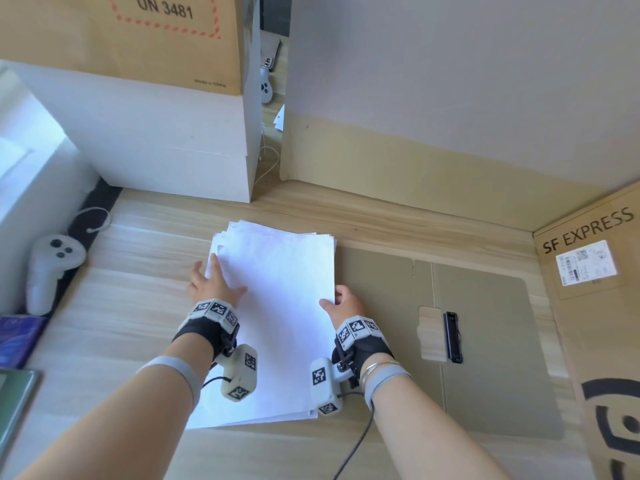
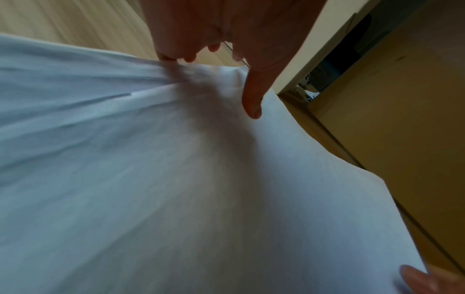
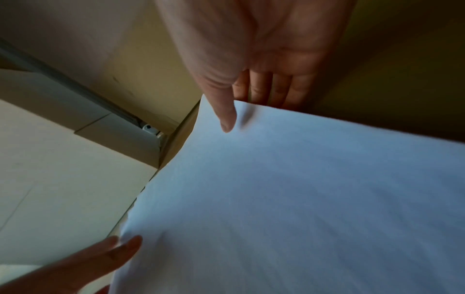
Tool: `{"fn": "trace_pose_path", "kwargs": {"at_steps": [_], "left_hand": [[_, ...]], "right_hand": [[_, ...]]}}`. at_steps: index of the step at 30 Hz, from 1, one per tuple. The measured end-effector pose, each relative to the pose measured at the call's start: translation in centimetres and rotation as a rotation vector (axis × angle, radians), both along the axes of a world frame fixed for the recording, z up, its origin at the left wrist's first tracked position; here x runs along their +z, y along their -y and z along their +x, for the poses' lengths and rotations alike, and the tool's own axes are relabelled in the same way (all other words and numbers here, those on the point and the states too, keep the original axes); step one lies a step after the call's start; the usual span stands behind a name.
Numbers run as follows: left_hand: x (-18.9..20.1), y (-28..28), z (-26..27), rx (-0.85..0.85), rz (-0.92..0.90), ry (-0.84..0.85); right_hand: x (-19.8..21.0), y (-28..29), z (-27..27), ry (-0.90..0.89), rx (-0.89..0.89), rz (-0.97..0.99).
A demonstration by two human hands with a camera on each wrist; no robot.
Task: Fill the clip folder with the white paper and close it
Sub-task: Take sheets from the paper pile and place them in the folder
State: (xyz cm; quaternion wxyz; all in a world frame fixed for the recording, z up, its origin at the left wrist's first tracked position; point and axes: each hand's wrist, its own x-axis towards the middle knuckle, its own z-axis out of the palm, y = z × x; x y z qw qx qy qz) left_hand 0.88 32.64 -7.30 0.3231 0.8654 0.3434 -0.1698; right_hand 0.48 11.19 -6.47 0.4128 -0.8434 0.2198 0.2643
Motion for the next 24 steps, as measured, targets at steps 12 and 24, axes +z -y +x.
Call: {"fn": "trace_pose_path", "kwargs": {"at_steps": [12, 24], "left_hand": [[-0.1, 1.1, -0.8, -0.181, 0.046, -0.016], [1.2, 0.5, -0.1, 0.094, -0.352, 0.087]], "right_hand": [[-0.1, -0.4, -0.2, -0.012, -0.089, 0.081], [0.8, 0.6, -0.7, 0.119, -0.107, 0.051]]}}
